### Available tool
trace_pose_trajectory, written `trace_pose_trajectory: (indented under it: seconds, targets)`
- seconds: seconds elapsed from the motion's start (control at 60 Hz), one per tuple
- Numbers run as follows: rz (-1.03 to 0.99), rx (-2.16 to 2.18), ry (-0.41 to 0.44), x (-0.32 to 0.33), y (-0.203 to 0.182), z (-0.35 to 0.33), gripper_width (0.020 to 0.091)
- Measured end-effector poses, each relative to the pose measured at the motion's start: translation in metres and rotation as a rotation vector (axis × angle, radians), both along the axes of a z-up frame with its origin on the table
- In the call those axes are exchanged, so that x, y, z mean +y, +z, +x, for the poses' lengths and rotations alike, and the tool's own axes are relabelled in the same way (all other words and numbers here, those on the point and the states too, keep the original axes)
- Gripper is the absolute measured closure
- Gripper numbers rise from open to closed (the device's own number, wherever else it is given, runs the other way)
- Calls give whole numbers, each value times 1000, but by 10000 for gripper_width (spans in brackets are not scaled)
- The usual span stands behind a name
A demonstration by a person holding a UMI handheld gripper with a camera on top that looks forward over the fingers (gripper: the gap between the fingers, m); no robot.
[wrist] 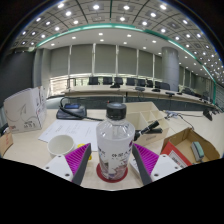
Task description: Pour water
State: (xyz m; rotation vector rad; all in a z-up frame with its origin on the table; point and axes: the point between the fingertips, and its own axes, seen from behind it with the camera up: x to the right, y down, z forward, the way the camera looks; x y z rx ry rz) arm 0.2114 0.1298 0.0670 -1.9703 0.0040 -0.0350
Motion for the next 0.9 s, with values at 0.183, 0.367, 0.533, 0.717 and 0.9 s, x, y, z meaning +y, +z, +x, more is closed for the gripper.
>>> trace_pose_trajectory:
  seconds: [0.183,0.367,0.533,0.717,0.9]
  targets:
    - [-100,-36,-51,-49,26,-6,241]
    - [-228,-48,-51,-131,56,-51,242]
    - [-304,-53,-64,-213,87,-103,245]
    - [-349,-26,-72,-289,109,-152,243]
    - [-352,-31,-92,-331,121,-168,242]
